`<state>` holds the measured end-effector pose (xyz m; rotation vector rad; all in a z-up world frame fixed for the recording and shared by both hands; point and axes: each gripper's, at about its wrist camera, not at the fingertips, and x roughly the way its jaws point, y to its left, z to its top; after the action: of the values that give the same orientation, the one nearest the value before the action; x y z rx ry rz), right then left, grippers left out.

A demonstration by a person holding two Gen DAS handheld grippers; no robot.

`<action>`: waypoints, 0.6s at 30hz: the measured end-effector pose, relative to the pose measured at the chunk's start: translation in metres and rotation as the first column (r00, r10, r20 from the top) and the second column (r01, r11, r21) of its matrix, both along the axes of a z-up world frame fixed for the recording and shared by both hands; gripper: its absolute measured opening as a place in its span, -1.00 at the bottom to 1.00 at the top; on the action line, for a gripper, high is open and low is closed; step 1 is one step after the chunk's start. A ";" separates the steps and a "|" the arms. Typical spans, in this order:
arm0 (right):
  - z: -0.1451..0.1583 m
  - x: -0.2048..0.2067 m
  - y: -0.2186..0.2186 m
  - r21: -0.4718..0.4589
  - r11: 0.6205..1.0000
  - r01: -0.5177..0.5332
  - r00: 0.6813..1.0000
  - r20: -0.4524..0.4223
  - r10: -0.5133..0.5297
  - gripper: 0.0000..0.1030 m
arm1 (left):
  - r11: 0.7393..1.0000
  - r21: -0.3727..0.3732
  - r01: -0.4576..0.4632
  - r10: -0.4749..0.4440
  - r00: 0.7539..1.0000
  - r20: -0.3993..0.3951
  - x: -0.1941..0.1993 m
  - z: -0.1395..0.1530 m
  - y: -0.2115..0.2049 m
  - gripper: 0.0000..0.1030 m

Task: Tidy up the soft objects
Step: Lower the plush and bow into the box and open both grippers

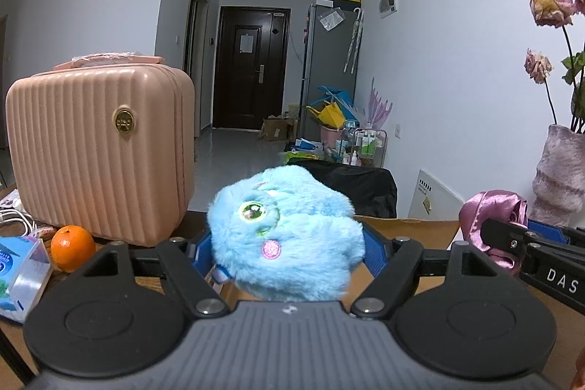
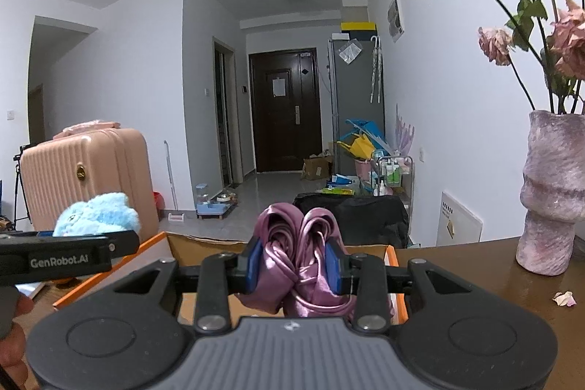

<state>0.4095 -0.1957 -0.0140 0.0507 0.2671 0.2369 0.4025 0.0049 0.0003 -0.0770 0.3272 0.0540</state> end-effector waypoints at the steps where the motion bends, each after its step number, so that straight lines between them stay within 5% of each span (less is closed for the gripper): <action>1: -0.001 0.002 0.000 -0.003 1.000 0.000 1.000 -0.005 0.000 -0.32 | 1.000 0.003 0.000 0.000 1.000 0.000 0.002 0.000 0.000 0.50; 18: -0.015 0.024 0.005 -0.052 0.998 0.019 0.995 -0.093 -0.024 -0.18 | 1.000 0.019 0.022 -0.021 0.998 -0.056 0.023 -0.012 0.002 0.61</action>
<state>0.4331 -0.1912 -0.0289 0.0140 0.3651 0.2062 0.4255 0.0067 -0.0117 -0.0527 0.3832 0.0376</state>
